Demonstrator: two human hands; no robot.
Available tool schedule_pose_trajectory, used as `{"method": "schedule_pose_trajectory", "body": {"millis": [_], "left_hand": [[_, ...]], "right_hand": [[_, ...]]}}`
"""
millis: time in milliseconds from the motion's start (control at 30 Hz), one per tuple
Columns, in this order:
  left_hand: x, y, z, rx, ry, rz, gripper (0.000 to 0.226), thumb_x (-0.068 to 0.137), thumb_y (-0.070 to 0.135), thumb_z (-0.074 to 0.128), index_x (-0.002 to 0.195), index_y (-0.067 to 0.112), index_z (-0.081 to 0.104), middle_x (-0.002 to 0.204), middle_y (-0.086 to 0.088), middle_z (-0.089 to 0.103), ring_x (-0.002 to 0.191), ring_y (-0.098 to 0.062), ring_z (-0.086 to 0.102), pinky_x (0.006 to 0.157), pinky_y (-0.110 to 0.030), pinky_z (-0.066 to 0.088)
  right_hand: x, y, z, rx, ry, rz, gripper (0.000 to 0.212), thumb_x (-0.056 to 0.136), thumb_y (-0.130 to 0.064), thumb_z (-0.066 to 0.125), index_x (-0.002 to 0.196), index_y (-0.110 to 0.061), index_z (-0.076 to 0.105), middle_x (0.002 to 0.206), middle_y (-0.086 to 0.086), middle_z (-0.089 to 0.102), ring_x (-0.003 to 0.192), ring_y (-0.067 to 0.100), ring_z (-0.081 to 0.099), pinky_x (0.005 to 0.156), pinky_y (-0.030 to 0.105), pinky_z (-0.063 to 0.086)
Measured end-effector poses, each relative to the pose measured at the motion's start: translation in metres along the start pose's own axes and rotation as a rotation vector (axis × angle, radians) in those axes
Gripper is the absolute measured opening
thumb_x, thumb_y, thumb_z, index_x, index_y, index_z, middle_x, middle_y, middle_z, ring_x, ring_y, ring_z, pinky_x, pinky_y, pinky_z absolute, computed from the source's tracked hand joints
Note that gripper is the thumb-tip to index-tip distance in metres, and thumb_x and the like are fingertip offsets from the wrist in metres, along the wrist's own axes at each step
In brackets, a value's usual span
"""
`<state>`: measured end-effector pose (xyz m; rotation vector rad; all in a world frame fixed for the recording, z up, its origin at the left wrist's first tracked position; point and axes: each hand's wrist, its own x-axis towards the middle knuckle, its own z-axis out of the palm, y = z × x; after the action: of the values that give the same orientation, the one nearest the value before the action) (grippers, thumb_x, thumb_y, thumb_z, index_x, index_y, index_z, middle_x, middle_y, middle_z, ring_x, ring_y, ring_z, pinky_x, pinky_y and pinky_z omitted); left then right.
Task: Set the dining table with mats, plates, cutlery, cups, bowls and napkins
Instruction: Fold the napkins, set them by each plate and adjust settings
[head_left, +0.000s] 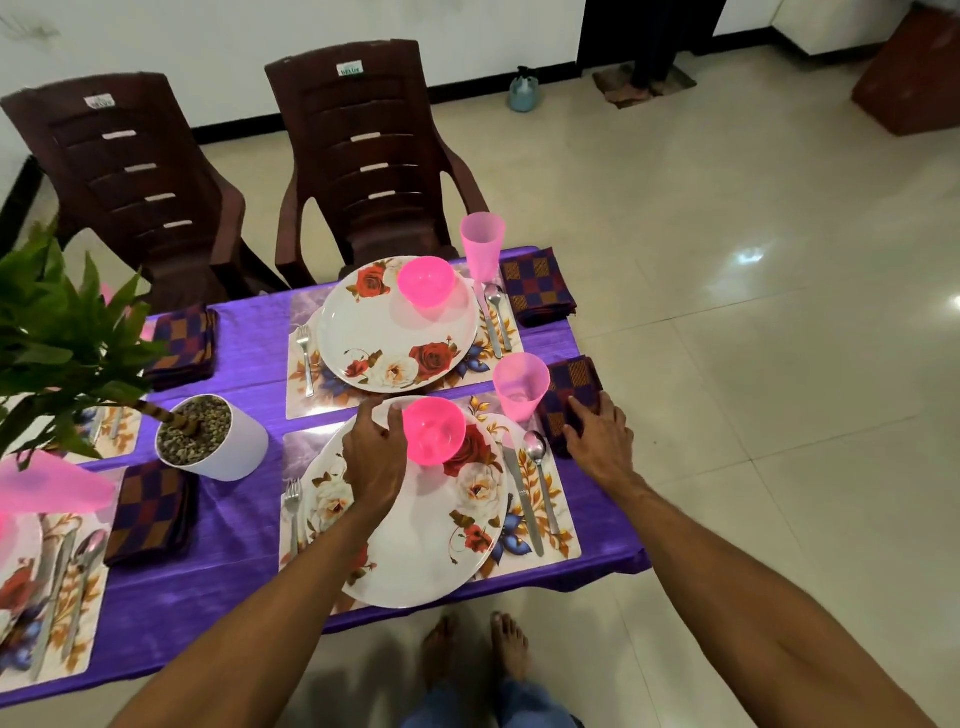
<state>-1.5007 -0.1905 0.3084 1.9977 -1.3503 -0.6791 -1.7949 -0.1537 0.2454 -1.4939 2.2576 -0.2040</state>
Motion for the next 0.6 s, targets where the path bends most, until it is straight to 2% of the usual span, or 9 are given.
{"method": "schedule_pose_trajectory", "body": {"millis": [100,333,400,467,600], "left_hand": [[-0.001,-0.002,0.002,0.015,0.005,0.020,0.041,0.100,0.048,0.047,0.128,0.019,0.056,0.095,-0.013,0.072,0.088,-0.029,0.066,0.082,-0.045,0.053],[-0.008,-0.009,0.009,0.024,-0.010,-0.017,0.047,0.099,0.048,0.049,0.134,0.017,0.055,0.103,-0.009,0.071,0.097,-0.028,0.066,0.097,-0.055,0.048],[-0.010,-0.007,0.010,0.017,-0.003,-0.007,0.047,0.100,0.044,0.050,0.136,0.014,0.055,0.103,-0.011,0.072,0.092,-0.024,0.064,0.098,-0.049,0.048],[-0.011,-0.005,0.009,0.017,-0.002,-0.008,0.047,0.101,0.042,0.051,0.136,0.012,0.054,0.102,-0.013,0.071,0.089,-0.021,0.062,0.094,-0.044,0.046],[-0.014,-0.004,0.007,0.010,0.003,-0.012,0.046,0.100,0.043,0.052,0.135,0.013,0.055,0.096,-0.012,0.071,0.089,-0.026,0.066,0.090,-0.046,0.050]], "right_hand": [[-0.003,0.000,0.005,-0.013,0.011,0.001,0.053,0.099,-0.036,0.055,0.150,-0.027,0.043,0.158,0.019,0.024,0.135,0.039,0.035,0.106,0.054,0.037],[-0.013,0.002,0.016,-0.027,0.039,0.002,0.054,0.100,-0.041,0.049,0.151,-0.027,0.040,0.159,0.019,0.022,0.136,0.038,0.034,0.108,0.053,0.035],[-0.012,0.004,0.016,-0.031,0.030,-0.003,0.054,0.100,-0.041,0.049,0.151,-0.028,0.039,0.159,0.019,0.022,0.137,0.038,0.033,0.108,0.053,0.036],[-0.009,0.005,0.015,-0.028,0.022,-0.005,0.054,0.100,-0.041,0.049,0.152,-0.027,0.039,0.159,0.019,0.022,0.137,0.038,0.034,0.108,0.054,0.037],[-0.010,0.005,0.018,-0.026,0.019,-0.013,0.054,0.100,-0.039,0.049,0.152,-0.026,0.039,0.160,0.020,0.021,0.137,0.040,0.034,0.109,0.055,0.037]]}}
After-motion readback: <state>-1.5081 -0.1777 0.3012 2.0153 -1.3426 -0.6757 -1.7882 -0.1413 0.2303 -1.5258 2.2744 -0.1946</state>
